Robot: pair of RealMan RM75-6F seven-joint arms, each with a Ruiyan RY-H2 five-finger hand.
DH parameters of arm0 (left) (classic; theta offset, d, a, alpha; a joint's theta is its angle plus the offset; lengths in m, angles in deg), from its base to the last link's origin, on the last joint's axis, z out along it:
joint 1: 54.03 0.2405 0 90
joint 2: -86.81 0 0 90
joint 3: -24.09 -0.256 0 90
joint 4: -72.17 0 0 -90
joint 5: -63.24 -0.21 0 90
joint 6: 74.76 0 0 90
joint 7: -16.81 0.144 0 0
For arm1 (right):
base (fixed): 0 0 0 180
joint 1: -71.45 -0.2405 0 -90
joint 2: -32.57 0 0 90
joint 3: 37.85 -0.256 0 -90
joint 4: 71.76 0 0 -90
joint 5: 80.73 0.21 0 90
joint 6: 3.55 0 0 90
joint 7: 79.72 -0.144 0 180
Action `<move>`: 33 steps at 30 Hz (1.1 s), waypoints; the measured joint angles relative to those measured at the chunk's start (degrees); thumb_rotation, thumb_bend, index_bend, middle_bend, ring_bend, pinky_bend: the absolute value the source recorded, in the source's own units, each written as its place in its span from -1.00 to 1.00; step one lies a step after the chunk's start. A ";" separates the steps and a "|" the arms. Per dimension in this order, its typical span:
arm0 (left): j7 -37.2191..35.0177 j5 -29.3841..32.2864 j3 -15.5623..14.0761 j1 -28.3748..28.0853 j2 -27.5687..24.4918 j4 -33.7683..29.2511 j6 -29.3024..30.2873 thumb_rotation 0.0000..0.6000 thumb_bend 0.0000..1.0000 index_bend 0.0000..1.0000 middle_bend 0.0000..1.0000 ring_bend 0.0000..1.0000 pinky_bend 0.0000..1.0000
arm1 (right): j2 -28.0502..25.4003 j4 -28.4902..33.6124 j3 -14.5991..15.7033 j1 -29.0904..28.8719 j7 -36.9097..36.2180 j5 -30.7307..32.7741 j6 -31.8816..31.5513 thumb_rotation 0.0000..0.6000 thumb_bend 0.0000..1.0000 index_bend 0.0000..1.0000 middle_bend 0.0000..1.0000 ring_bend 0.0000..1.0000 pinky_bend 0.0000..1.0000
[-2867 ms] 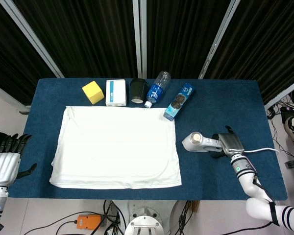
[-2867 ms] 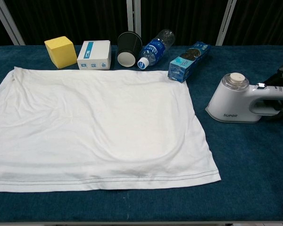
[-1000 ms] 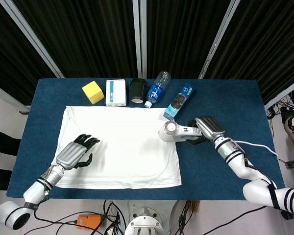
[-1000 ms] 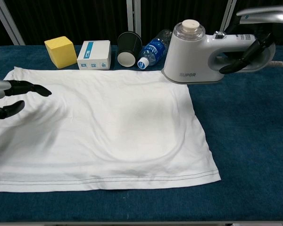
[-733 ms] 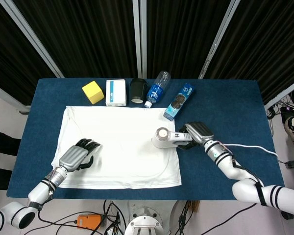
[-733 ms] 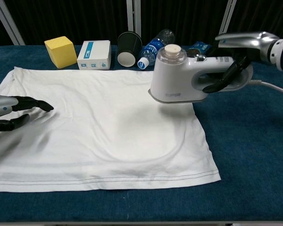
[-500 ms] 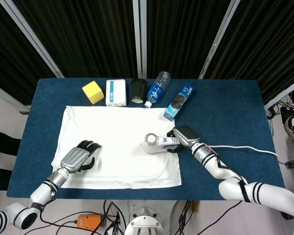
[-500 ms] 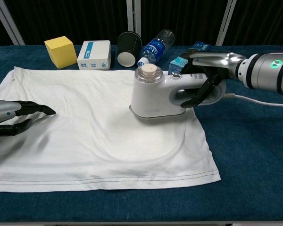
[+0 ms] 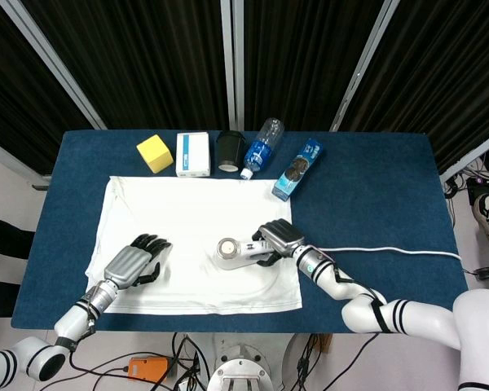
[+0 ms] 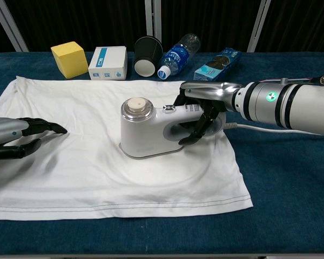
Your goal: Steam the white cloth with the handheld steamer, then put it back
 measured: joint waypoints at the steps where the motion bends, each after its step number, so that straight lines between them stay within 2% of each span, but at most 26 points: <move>1: -0.10 -0.04 -0.03 -0.03 0.05 0.05 0.11 -0.67 0.10 -0.80 -0.81 -1.00 -1.00 | -0.11 0.54 0.34 -0.03 0.31 -0.21 0.05 1.00 -0.29 1.00 0.86 0.87 0.43; 10: -0.21 -0.54 -0.37 -0.33 0.21 0.07 0.81 -0.67 0.10 -0.80 -0.81 -1.00 -1.00 | -2.20 7.55 4.75 0.90 1.59 -4.37 -0.29 1.00 -0.29 1.00 0.86 0.87 0.43; 14: 0.00 -0.61 -0.42 -0.47 0.21 0.06 1.11 -0.67 0.10 -0.80 -0.81 -1.00 -1.00 | -4.10 9.77 5.70 1.74 1.38 -6.44 -1.72 1.00 -0.29 1.00 0.86 0.87 0.43; 21: 0.30 -0.43 -0.53 -0.61 0.15 0.00 1.31 -0.67 0.10 -0.80 -0.81 -1.00 -1.00 | -3.84 5.74 2.63 2.57 -0.45 -4.59 -5.25 1.00 -0.29 1.00 0.86 0.87 0.43; 28: 0.81 -0.18 -0.63 -0.72 0.12 -0.20 1.47 -0.67 0.10 -0.80 -0.81 -1.00 -1.00 | -1.08 -2.78 -1.02 1.41 -2.30 -0.29 -4.73 1.00 -0.29 1.00 0.86 0.87 0.43; 33: 0.86 -0.02 -0.65 -0.74 -0.03 -0.41 1.65 -0.67 0.10 -0.80 -0.81 -1.00 -1.00 | 0.91 -6.86 -1.88 0.11 -2.65 1.76 -2.44 1.00 -0.29 1.00 0.86 0.87 0.43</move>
